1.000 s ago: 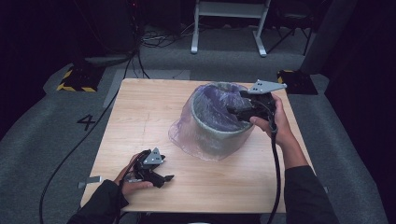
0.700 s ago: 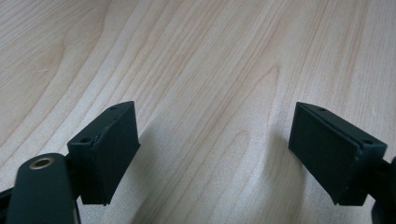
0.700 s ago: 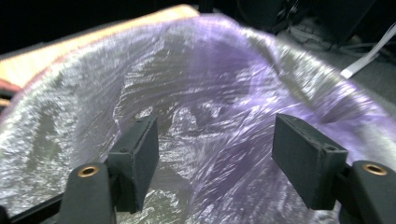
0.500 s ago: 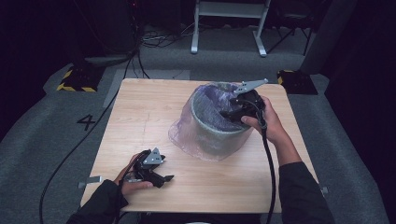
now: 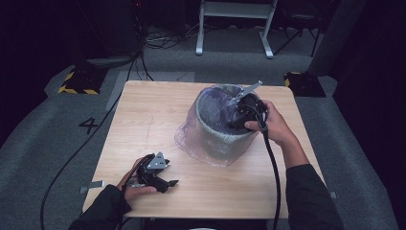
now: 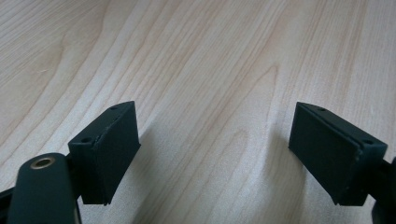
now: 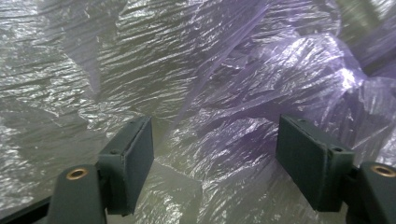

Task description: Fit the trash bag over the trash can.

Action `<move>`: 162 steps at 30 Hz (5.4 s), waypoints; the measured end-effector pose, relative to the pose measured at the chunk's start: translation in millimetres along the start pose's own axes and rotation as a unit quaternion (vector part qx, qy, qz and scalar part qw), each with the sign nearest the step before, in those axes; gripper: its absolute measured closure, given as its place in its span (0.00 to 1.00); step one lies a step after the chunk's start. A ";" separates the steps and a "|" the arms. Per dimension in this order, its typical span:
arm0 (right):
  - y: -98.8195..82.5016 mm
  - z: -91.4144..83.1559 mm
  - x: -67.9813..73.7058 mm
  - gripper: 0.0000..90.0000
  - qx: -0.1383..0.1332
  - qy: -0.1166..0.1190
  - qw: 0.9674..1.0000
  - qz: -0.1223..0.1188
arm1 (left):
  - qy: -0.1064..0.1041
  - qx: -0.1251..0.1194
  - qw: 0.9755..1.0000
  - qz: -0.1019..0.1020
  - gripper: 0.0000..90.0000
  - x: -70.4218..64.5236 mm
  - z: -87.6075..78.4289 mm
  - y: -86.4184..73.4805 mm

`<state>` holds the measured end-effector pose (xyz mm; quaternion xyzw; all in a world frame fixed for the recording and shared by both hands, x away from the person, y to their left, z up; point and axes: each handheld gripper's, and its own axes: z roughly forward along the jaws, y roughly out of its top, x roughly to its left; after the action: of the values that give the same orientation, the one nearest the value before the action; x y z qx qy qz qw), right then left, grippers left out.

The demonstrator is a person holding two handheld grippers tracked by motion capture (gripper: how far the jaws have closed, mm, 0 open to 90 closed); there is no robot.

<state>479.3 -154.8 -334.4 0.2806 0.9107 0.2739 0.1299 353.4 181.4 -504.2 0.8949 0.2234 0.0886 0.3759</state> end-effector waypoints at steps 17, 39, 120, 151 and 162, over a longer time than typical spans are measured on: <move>2.8 6.0 -1.7 0.28 0.047 0.030 0.998 0.027 | -0.006 -0.001 1.000 0.005 0.17 -0.3 0.0 0.0; -12.1 -18.5 1.6 0.20 -0.091 -0.020 0.995 0.031 | -0.009 0.001 1.000 0.009 0.16 2.2 0.8 0.8; -109.2 -68.0 32.5 0.19 -0.217 -0.072 0.973 0.010 | -0.004 0.001 1.000 0.006 0.16 4.5 1.2 1.1; -140.5 -28.6 31.0 0.19 -0.139 -0.075 0.987 0.010 | -0.004 0.001 1.000 0.006 0.16 4.6 1.2 1.1; -157.9 -13.2 26.6 0.19 -0.111 -0.072 0.991 0.021 | -0.004 0.001 1.000 0.006 0.16 4.6 1.2 1.1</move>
<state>383.2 -254.3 -416.0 0.3025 0.8567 0.3553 0.2200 358.2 182.1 -504.3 0.8971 0.2161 0.0869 0.3755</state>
